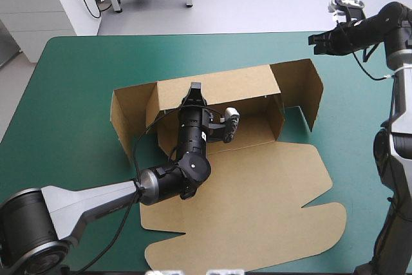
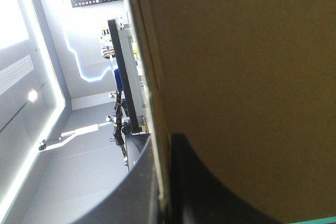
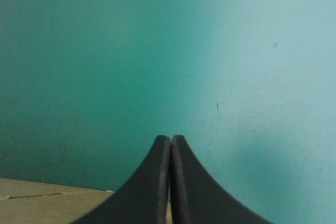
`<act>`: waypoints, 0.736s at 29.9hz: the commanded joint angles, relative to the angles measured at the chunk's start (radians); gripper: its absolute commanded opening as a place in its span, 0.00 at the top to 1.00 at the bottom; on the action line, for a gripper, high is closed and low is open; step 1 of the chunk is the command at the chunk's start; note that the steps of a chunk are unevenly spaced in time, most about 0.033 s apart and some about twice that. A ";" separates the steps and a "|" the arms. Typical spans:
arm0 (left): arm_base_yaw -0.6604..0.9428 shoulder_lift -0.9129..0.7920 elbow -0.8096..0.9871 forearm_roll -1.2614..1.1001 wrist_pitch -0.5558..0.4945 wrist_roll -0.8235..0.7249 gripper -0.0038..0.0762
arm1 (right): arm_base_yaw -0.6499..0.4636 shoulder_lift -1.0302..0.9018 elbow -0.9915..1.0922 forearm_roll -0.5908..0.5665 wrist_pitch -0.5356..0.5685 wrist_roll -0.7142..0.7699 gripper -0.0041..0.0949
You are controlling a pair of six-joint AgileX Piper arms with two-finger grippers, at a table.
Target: Fold the box
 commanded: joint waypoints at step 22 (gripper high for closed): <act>0.002 -0.039 -0.016 0.046 0.016 0.006 0.96 | -0.004 -0.281 0.492 0.282 -0.002 -0.297 0.98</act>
